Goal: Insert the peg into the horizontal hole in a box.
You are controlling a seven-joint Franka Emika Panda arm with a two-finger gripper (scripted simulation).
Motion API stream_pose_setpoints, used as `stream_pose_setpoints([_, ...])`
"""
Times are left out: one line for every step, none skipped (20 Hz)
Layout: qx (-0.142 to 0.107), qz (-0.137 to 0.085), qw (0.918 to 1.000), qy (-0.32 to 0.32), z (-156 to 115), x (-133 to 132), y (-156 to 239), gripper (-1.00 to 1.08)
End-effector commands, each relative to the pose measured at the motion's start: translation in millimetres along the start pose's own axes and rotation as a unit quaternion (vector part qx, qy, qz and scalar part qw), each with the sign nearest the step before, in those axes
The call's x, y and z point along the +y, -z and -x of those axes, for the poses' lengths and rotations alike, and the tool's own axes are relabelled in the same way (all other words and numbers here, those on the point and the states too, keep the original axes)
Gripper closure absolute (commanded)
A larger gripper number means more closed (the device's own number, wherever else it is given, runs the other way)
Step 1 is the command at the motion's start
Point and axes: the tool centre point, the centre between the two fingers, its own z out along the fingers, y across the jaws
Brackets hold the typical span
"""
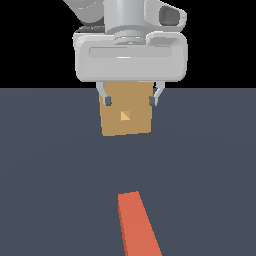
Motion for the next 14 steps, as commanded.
stream_pose_setpoints([0.000, 0.000, 1.0000, 0.000, 0, 0, 0, -0.92])
stream_pose_setpoints([0.000, 0.000, 1.0000, 0.000, 0, 0, 0, -0.92])
stream_pose_setpoints([0.000, 0.000, 1.0000, 0.000, 1, 0, 0, -0.92])
stream_pose_setpoints([0.000, 0.000, 1.0000, 0.001, 2, 0, -1, -0.92])
stream_pose_setpoints([0.000, 0.000, 1.0000, 0.002, 4, 0, -2, -0.92])
stream_pose_setpoints([0.000, 0.000, 1.0000, 0.003, 6, 0, -2, -0.92])
stream_pose_setpoints([0.000, 0.000, 1.0000, 0.004, 9, 0, -4, -0.92])
stream_pose_setpoints([0.000, 0.000, 1.0000, 0.006, 12, 0, -5, -0.92])
stream_pose_setpoints([0.000, 0.000, 1.0000, 0.008, 16, 0, -6, -0.92])
stream_pose_setpoints([0.000, 0.000, 0.9999, 0.010, 20, 0, -8, -0.92])
stream_pose_setpoints([0.000, 0.000, 0.9999, 0.012, 25, 0, -10, -0.92])
stream_pose_setpoints([0.000, 0.000, 0.9999, 0.015, 30, 0, -12, -0.92])
stream_pose_setpoints([0.000, 0.000, 0.9998, 0.018, 36, 0, -14, -0.92])
stream_pose_setpoints([-0.001, 0.000, 0.9998, 0.021, 43, 0, -17, -0.92])
